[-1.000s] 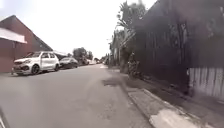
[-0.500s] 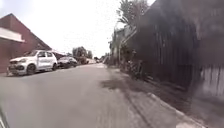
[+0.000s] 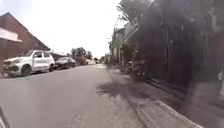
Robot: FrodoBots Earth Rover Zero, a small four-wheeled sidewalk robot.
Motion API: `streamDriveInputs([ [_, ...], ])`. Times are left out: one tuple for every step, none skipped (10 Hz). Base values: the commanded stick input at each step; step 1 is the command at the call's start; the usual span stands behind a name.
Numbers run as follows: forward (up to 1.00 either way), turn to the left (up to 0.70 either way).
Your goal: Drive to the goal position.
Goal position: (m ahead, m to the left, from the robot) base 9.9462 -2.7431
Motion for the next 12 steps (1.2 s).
streamDriveInputs([
  [0.7,0.01],
  [0.7,0.01],
  [0.7,0.01],
  [0.7,0.01],
  [0.7,0.01],
  [0.7,0.01],
  [0.7,0.01],
  [0.7,0.01],
  [0.7,0.01],
  [0.7,0.01],
  [0.7,0.01],
  [0.7,0.01],
])
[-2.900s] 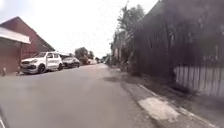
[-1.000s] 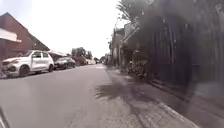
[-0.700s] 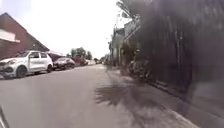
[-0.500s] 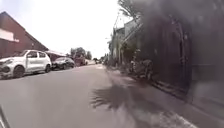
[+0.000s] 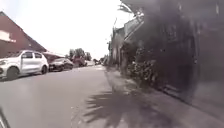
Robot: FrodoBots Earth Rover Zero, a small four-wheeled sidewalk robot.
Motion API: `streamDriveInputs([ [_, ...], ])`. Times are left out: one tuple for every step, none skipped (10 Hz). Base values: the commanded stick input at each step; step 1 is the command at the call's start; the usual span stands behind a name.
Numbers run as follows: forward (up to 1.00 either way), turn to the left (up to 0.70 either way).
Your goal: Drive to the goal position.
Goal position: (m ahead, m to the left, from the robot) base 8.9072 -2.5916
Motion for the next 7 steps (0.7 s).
streamDriveInputs([
  [0.7,0.01],
  [0.7,0.01],
  [0.7,0.36],
  [0.7,0.2],
  [0.7,0.01],
  [0.7,0.01],
  [0.7,0.01],
])
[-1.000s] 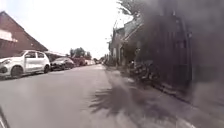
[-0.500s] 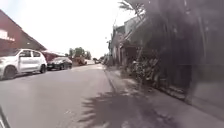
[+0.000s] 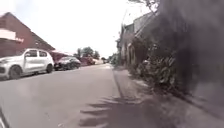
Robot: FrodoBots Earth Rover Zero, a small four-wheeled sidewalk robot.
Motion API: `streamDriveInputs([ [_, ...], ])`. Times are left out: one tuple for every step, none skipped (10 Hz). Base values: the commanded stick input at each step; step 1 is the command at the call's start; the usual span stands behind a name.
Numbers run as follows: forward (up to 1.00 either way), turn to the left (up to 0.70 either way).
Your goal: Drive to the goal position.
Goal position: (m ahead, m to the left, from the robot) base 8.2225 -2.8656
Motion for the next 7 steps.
streamDriveInputs([
  [0.7,0.01],
  [0.7,0.01],
  [0.7,0.01],
  [0.7,0.01],
  [0.7,0.01],
  [0.7,0.01],
  [0.7,0.01],
])
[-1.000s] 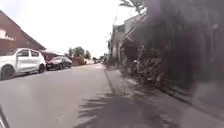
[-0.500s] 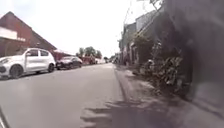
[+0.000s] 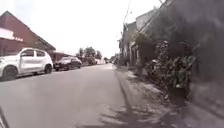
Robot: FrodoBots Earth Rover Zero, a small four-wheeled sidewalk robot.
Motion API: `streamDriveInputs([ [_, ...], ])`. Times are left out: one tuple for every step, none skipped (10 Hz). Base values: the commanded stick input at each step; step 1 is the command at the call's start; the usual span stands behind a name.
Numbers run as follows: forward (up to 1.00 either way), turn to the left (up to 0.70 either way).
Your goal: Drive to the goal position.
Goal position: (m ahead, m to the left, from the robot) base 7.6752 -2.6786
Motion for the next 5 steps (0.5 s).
streamDriveInputs([
  [0.7,0.01],
  [0.7,0.01],
  [0.7,0.02],
  [0.7,0.01],
  [0.7,0.01],
])
